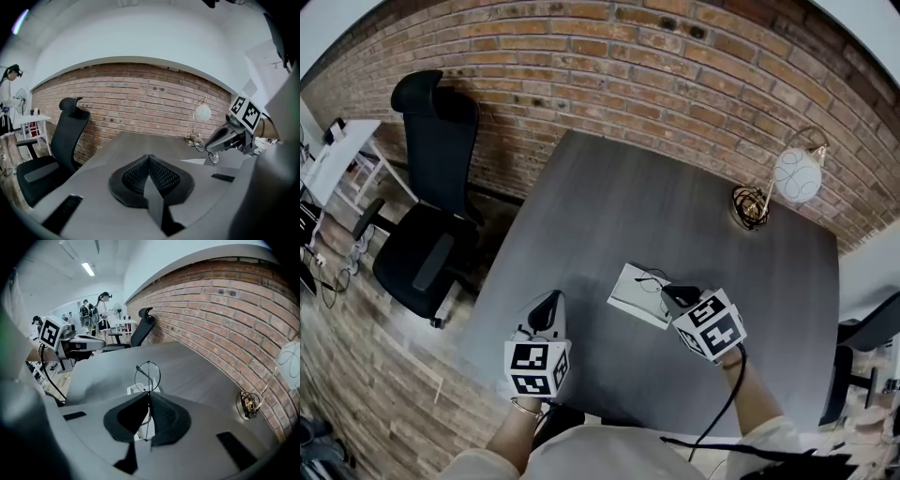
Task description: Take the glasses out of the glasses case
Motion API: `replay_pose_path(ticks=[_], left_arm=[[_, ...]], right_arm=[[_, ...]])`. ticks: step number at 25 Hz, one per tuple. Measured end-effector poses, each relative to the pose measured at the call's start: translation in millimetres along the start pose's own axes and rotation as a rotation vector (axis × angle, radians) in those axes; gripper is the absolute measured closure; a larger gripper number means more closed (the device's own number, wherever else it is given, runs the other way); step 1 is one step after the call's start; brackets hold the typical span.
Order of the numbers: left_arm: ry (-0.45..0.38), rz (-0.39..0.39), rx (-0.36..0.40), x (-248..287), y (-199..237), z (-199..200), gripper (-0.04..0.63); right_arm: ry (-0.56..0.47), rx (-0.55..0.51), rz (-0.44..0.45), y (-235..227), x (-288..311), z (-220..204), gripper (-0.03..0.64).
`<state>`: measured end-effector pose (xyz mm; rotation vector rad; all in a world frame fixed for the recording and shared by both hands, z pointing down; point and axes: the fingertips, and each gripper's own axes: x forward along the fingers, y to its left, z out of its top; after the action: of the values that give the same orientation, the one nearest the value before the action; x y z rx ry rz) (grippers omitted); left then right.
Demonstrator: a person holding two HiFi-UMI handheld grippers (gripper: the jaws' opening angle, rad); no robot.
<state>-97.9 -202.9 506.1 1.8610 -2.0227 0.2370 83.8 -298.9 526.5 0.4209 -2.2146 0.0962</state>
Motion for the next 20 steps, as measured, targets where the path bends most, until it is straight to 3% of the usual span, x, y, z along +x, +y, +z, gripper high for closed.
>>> replay_pose_path(ticks=[20], left_arm=[[-0.073, -0.156, 0.107, 28.4, -53.1, 61.8, 0.578]], right_arm=[[-0.235, 0.326, -0.260, -31.7, -73.2, 2.5, 0.577]])
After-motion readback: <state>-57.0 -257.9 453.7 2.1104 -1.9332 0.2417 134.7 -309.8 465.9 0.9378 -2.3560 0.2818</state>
